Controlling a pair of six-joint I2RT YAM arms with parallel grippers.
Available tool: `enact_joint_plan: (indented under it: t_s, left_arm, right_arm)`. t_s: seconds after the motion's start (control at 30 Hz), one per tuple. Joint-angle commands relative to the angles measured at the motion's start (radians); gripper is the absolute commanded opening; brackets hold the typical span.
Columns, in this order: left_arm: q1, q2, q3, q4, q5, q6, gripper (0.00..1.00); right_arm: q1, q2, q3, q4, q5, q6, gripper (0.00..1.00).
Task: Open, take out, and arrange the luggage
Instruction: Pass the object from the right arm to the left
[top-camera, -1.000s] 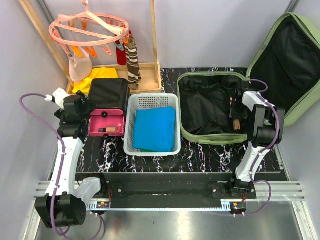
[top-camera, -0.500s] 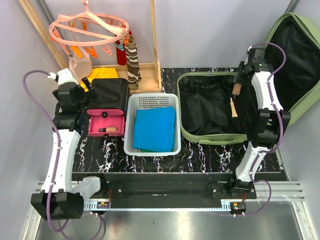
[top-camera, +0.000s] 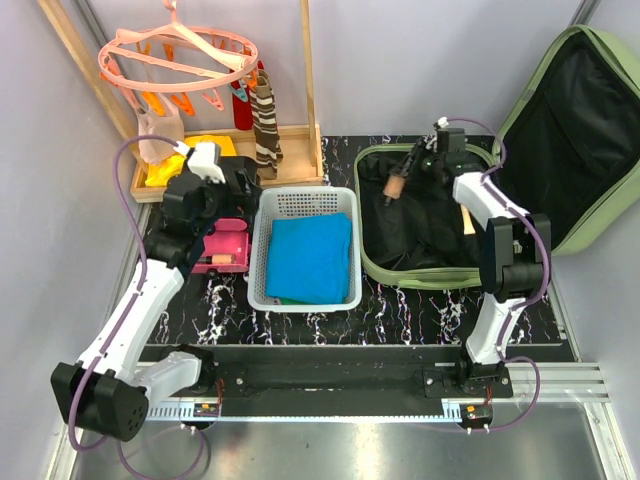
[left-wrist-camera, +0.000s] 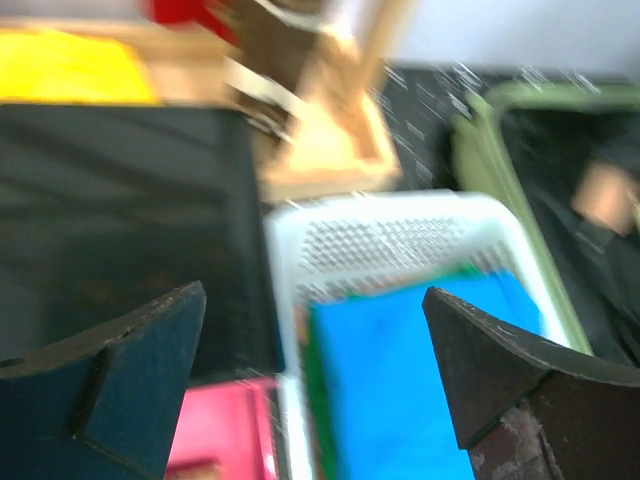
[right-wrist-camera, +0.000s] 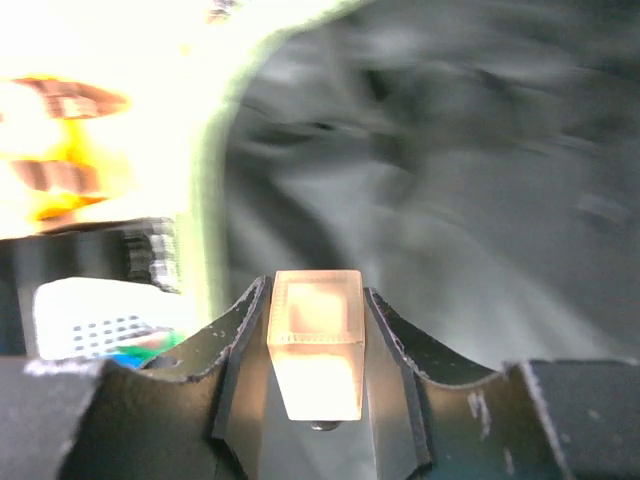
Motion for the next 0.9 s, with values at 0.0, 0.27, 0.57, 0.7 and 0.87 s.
enact_joint_plan:
  t_s: [0.0, 0.27, 0.57, 0.7, 0.87]
  left_arm:
    - [-0.066, -0.111, -0.044, 0.078, 0.231, -0.009, 0.95]
    - [-0.265, -0.158, -0.193, 0.288, 0.189, -0.144, 0.94]
    - [-0.407, 0.036, -0.106, 0.391, 0.191, -0.192, 0.95]
    - [-0.407, 0.118, -0.06, 0.406, 0.22, -0.196, 0.95]
    - [-0.407, 0.168, -0.058, 0.457, 0.205, -0.206, 0.95]
  right_arm:
    - [0.063, -0.094, -0.117, 0.547, -0.158, 0.231, 0.0]
    - [0.202, -0.257, -0.329, 0.652, -0.246, 0.305, 0.0]
    - [0.317, -0.471, -0.491, 0.709, -0.215, 0.329, 0.0]
    - [0.354, -0.512, -0.494, 0.655, -0.2, 0.298, 0.0]
    - [0.383, -0.531, -0.52, 0.661, -0.194, 0.304, 0.0]
